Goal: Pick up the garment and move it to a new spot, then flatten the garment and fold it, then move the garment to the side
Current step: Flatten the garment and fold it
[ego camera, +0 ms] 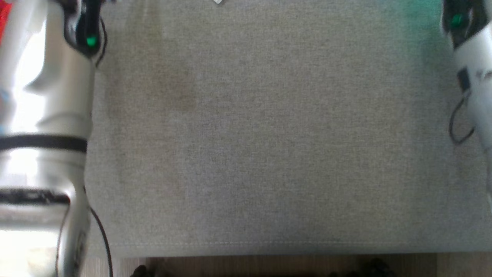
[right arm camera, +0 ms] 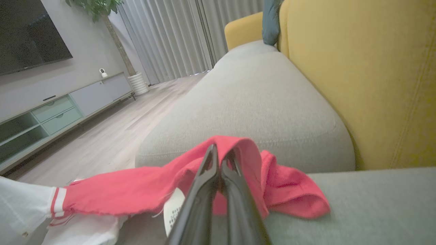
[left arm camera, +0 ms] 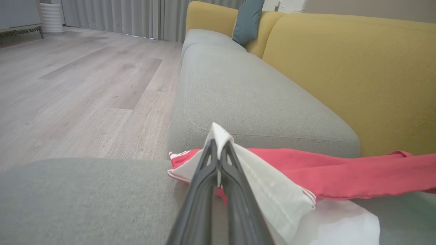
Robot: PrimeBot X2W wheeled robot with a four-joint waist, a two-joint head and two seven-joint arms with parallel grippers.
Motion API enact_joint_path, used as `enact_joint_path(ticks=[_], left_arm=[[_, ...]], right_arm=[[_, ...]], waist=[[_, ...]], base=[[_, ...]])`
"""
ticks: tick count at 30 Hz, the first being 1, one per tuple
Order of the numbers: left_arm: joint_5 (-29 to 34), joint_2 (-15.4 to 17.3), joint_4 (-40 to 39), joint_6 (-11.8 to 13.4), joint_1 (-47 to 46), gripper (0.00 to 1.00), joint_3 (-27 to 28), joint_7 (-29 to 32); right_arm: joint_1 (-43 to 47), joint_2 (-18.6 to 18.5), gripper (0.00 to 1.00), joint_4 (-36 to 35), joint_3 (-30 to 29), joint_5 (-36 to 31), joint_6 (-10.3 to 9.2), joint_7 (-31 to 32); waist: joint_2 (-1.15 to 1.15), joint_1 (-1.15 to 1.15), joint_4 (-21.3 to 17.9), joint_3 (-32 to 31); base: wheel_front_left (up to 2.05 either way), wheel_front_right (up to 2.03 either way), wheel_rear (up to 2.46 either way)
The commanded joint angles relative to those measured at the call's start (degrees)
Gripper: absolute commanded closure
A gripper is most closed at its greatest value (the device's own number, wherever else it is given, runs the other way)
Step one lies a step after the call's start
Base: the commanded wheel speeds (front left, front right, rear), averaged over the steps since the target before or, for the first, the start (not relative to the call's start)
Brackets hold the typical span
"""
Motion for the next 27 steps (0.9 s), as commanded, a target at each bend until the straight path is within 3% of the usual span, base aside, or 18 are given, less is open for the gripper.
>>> enact_joint_path(ticks=[1,9,16,22,27], left_arm=[[-0.39,1.95,-3.22,-0.12,2.52,1.00,2.35,-0.28],[-1.02,1.64,-11.27,-0.27,20.58,1.00,5.97,-0.28],[-1.19,1.80,-18.93,0.21,34.17,1.00,6.31,0.17],[-1.89,3.14,-31.43,2.76,47.90,1.00,6.97,5.48],[-2.11,4.31,-44.47,5.60,59.25,1.00,7.61,11.28]], right_arm=[[4.11,-0.44,1.00,-2.63,0.20,1.77,-0.04,-0.69],[23.09,-3.46,1.00,-10.50,-2.93,4.49,-0.04,-0.84],[39.73,-4.27,1.00,-19.97,-8.84,3.97,-0.04,4.13],[55.58,-0.80,1.00,-32.57,-18.54,-0.51,-0.04,14.84],[67.37,5.12,1.00,-45.47,-27.12,-6.13,-0.04,27.36]], waist=[[0.00,0.00,-0.03,-1.32],[0.00,0.00,0.40,-9.47],[0.00,0.00,0.77,-15.62],[0.00,0.00,0.27,-19.75],[0.00,0.00,0.19,-21.92]], base=[[0.00,0.00,0.00],[0.00,0.00,0.00],[0.00,0.00,0.00],[0.00,0.00,0.00],[0.00,0.00,0.00]])
